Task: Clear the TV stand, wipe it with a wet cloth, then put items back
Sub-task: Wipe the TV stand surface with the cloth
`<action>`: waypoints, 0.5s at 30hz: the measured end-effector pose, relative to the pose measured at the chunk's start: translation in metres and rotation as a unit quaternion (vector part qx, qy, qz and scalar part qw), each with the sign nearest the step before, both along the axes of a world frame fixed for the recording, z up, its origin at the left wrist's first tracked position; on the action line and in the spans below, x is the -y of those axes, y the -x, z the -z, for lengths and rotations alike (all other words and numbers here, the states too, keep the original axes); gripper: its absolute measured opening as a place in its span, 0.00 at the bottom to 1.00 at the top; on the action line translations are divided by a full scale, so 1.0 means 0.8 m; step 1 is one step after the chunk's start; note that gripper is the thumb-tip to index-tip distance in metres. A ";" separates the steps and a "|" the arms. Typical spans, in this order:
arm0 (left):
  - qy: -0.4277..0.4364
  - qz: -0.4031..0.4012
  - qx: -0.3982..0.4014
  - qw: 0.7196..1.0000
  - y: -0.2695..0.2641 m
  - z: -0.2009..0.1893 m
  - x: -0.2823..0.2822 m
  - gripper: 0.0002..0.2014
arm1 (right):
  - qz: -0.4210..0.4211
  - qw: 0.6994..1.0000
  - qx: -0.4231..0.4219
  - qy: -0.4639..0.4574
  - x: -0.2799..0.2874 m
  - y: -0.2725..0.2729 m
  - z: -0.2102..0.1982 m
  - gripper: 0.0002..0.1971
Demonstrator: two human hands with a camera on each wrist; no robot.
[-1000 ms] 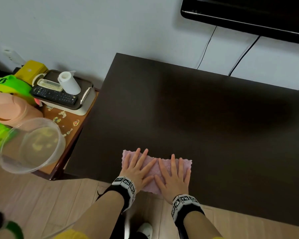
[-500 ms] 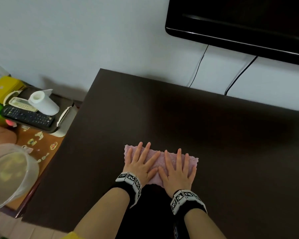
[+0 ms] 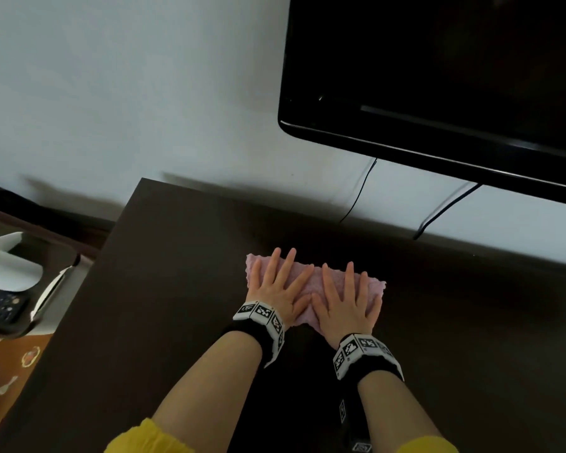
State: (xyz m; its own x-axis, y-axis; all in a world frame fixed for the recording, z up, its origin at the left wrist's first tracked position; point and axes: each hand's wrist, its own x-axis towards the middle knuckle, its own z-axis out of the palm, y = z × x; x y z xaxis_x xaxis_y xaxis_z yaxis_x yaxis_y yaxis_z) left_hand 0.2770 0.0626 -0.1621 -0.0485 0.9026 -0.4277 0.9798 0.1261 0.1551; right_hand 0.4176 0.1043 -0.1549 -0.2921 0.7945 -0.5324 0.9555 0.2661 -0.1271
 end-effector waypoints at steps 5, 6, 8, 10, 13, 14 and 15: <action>-0.034 -0.008 -0.002 0.999 0.010 0.008 -0.059 0.31 | -0.013 1.000 -0.001 -0.022 -0.066 0.008 0.009 0.30; -0.042 -0.008 -0.003 0.999 0.011 0.009 -0.069 0.31 | -0.015 1.000 0.000 -0.024 -0.078 0.010 0.009 0.30; -0.057 -0.012 -0.008 0.998 0.013 0.011 -0.086 0.31 | -0.022 0.999 0.004 -0.030 -0.097 0.011 0.009 0.31; -0.064 -0.014 -0.014 0.998 0.013 0.013 -0.100 0.30 | -0.029 0.999 0.001 -0.032 -0.114 0.007 0.009 0.31; -0.069 -0.004 -0.015 0.997 0.011 0.019 -0.113 0.33 | -0.043 0.999 -0.016 -0.027 -0.133 -0.009 0.012 0.32; -0.075 0.000 -0.016 0.997 0.010 0.020 -0.116 0.37 | -0.045 0.998 -0.022 -0.029 -0.137 -0.015 0.013 0.33; -0.079 0.003 -0.017 0.997 0.009 0.019 -0.119 0.39 | -0.046 0.998 -0.028 -0.032 -0.139 -0.020 0.015 0.33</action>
